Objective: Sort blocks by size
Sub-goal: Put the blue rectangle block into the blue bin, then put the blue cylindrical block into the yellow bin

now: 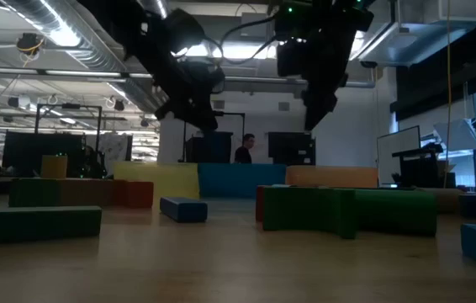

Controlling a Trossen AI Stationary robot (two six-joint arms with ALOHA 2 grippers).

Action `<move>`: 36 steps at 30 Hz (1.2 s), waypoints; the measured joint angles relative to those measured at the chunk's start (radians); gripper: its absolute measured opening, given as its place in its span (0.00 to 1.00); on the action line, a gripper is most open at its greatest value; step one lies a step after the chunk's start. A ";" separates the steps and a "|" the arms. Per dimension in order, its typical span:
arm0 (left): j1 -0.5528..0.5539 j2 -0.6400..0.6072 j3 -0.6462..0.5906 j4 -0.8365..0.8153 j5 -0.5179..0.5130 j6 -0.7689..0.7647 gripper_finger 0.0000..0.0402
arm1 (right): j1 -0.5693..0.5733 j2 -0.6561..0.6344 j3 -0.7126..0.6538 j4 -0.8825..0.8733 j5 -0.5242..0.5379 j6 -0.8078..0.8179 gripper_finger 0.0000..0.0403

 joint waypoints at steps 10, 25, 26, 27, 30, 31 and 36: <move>0.046 0.124 0.000 0.115 0.000 0.129 0.21 | 0.118 0.000 -0.160 0.287 0.345 0.254 0.40; 0.034 -0.069 -0.001 0.064 0.001 0.229 0.21 | 0.111 0.006 -0.318 0.573 0.355 0.494 0.40; 0.034 -0.086 0.000 0.050 0.001 0.229 0.21 | 0.111 0.011 -0.318 0.574 0.364 0.498 0.40; 0.032 -0.103 0.000 0.035 0.000 0.229 0.21 | 0.111 0.016 -0.319 0.570 0.371 0.508 0.40; 0.030 -0.157 0.000 -0.013 0.001 0.228 0.21 | 0.112 0.049 -0.319 0.607 0.368 0.513 0.40; 0.029 -0.172 0.000 -0.029 0.001 0.229 0.21 | 0.113 0.061 -0.319 0.609 0.362 0.513 0.40; 0.022 -0.232 0.000 -0.115 0.000 0.227 0.21 | 0.126 0.123 -0.319 0.644 0.352 0.520 0.40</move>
